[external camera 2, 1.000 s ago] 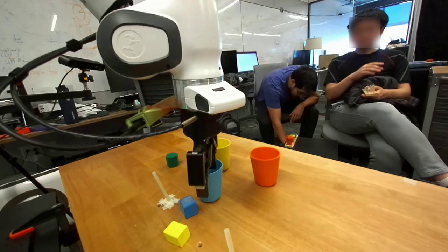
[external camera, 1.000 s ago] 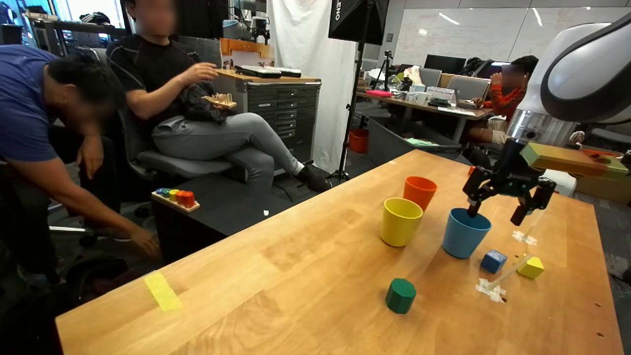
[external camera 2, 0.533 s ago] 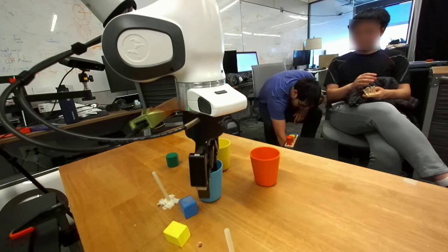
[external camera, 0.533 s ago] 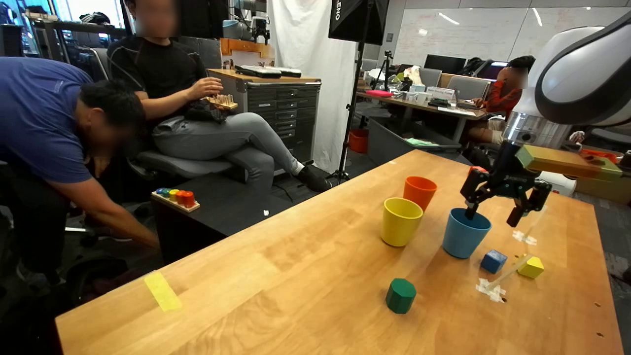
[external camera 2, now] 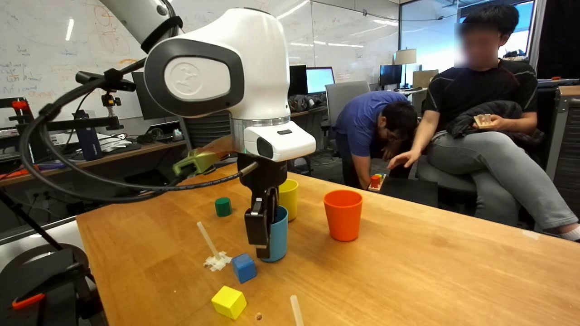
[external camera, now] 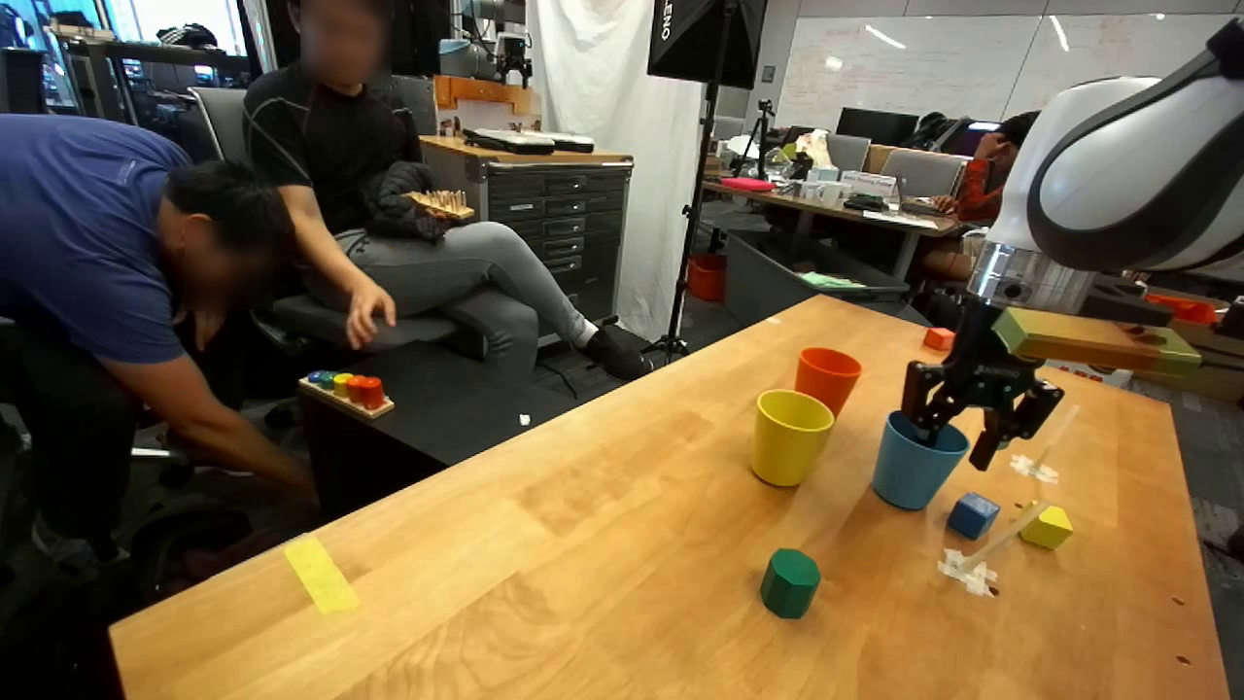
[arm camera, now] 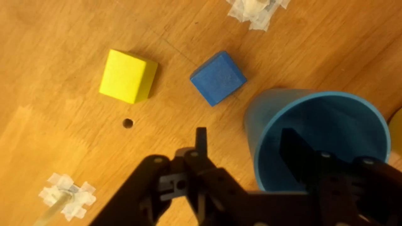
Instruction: Stack the three cups
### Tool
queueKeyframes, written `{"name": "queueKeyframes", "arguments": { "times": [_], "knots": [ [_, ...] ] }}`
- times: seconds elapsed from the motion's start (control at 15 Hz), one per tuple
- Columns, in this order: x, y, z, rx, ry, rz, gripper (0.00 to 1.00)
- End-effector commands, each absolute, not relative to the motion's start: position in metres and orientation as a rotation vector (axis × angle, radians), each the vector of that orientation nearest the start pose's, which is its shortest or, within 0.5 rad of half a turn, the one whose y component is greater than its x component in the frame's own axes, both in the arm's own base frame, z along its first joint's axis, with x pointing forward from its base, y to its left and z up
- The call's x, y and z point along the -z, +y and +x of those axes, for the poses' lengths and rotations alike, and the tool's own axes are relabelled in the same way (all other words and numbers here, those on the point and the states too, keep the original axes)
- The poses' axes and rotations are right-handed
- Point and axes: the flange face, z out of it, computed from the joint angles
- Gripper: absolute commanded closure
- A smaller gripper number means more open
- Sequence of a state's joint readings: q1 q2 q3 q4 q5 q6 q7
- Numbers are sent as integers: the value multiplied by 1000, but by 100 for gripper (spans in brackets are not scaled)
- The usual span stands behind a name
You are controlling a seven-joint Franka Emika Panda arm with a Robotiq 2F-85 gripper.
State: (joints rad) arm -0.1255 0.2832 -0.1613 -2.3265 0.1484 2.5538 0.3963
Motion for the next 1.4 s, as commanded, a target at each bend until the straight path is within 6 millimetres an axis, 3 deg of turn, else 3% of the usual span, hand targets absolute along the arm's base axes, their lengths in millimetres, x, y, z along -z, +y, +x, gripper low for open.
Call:
{"name": "queueKeyframes", "arguments": {
  "times": [0.0, 0.27, 0.93, 1.13, 1.33],
  "knots": [
    [-214, -146, 503, -107, 1241, -2853, 69],
    [-218, -146, 503, -113, 1250, -2841, 100],
    [-241, -149, 497, -96, 1237, -2830, 99],
    [-274, -156, 493, -35, 1248, -2797, 99],
    [-324, -167, 491, 73, 1271, -2751, 99]
  ]
}}
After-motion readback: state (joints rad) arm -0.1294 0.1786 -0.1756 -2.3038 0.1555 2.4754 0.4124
